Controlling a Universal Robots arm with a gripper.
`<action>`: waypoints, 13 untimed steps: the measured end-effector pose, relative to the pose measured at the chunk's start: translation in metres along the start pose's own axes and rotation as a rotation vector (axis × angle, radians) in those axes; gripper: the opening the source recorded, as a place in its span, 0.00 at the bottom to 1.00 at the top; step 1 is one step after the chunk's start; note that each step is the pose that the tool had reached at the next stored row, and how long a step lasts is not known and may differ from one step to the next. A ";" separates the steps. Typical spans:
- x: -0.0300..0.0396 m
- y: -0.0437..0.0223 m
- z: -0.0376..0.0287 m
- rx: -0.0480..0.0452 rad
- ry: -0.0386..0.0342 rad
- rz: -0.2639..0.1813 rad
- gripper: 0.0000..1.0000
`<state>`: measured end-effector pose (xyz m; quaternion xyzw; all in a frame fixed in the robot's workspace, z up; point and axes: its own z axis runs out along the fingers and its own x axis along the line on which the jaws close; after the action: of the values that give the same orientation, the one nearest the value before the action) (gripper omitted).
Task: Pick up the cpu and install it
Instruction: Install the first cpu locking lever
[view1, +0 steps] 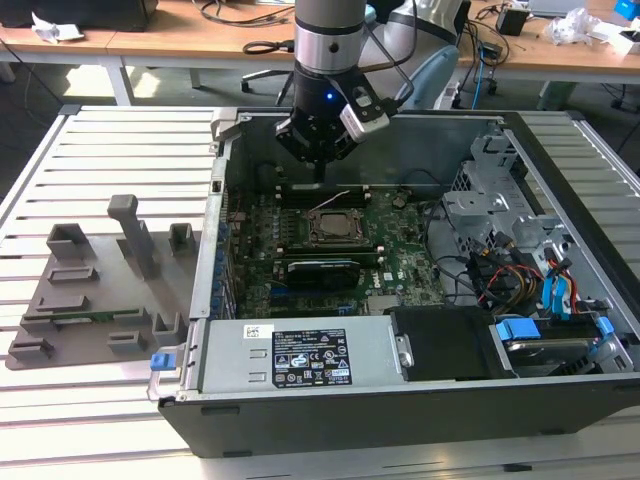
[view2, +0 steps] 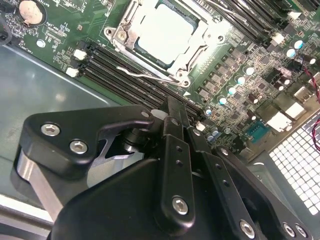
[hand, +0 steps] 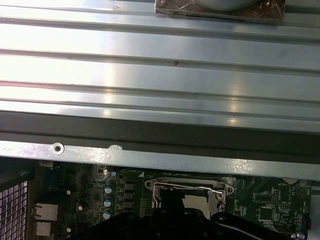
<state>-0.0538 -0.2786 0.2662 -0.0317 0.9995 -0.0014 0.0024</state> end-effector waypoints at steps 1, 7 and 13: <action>0.0000 0.0000 0.0000 0.0000 0.0000 0.000 0.11; -0.0001 0.0000 0.0030 0.0003 0.0000 0.000 0.11; 0.0004 -0.0059 0.0128 -0.0290 -0.0018 0.000 0.11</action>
<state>-0.0537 -0.2845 0.2534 -0.0317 0.9994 0.0131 0.0028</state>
